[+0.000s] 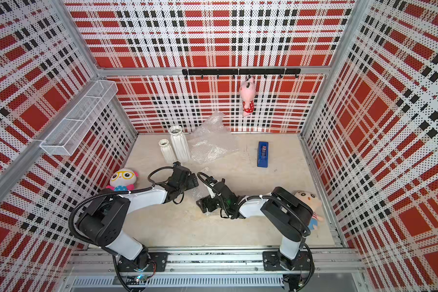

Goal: Wrap vases in bubble wrap
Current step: Wrap the vase in bubble wrap.

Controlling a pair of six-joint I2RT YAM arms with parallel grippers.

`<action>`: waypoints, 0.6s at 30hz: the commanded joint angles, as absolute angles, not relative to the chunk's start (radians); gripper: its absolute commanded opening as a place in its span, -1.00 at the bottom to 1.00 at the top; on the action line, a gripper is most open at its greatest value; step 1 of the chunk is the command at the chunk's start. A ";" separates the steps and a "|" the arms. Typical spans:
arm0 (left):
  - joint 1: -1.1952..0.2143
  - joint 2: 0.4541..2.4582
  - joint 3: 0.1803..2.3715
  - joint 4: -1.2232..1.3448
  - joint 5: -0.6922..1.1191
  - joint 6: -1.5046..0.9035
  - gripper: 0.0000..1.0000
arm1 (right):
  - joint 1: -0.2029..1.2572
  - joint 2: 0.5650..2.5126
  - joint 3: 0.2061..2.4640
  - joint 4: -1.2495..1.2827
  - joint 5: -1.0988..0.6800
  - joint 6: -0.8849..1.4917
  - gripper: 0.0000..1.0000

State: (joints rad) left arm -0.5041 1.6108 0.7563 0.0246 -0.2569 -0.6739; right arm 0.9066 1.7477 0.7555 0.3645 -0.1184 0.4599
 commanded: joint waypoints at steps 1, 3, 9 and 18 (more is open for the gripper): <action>-0.518 1.638 0.761 -0.023 -0.272 -0.660 0.76 | 0.910 1.729 0.742 0.210 -0.057 0.384 0.94; -0.520 1.640 0.764 -0.023 -0.270 -0.661 0.76 | 0.910 1.708 0.750 0.181 -0.033 0.344 0.97; -0.522 1.652 0.772 -0.023 -0.266 -0.662 0.76 | 0.910 1.637 0.756 0.114 0.016 0.242 1.00; -0.526 1.663 0.776 -0.017 -0.260 -0.664 0.77 | 0.942 1.507 0.757 0.029 0.143 0.087 1.00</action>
State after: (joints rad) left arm -0.5190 1.6321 0.7746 0.0284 -0.2661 -0.6765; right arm 0.9264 1.5536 0.7563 0.1066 0.0586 0.1818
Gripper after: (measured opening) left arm 0.888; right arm 0.998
